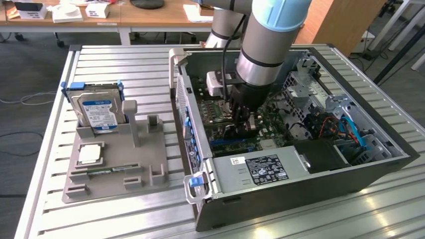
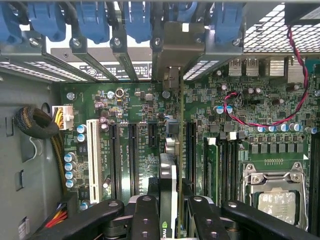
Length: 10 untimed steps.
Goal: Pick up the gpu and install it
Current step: 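Insert the gpu into the slot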
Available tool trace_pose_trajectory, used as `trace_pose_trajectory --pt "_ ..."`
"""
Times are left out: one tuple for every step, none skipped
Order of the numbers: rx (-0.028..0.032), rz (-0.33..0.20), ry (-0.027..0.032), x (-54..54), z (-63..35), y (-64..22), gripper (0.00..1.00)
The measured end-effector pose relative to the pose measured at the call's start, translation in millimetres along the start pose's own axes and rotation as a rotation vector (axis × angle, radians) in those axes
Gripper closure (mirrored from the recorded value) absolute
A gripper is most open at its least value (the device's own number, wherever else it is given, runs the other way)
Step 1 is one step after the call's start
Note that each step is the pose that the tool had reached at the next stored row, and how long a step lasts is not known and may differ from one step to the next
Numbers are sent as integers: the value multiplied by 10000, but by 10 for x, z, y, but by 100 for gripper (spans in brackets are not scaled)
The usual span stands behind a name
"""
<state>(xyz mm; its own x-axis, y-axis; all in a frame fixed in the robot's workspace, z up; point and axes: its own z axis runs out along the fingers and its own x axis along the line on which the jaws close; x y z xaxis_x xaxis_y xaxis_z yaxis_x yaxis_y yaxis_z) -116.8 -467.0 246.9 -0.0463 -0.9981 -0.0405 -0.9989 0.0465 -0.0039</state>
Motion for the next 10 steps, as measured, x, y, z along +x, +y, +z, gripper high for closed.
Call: trace_pose_trajectory --pt "1 4 0 0 0 0 73" --pt "1 6 -1 0 0 0 73" --pt "2 7 -1 0 0 0 73" --pt "1 2 0 0 0 0 73" --pt "1 -7 -1 0 0 0 73" --pt "1 -19 0 0 0 0 73" --pt "0 -32 -1 0 0 0 73" --pt "0 -48 -1 0 0 0 73" --pt "-2 -70 -1 0 0 0 73" --pt "-3 -104 -1 0 0 0 73"
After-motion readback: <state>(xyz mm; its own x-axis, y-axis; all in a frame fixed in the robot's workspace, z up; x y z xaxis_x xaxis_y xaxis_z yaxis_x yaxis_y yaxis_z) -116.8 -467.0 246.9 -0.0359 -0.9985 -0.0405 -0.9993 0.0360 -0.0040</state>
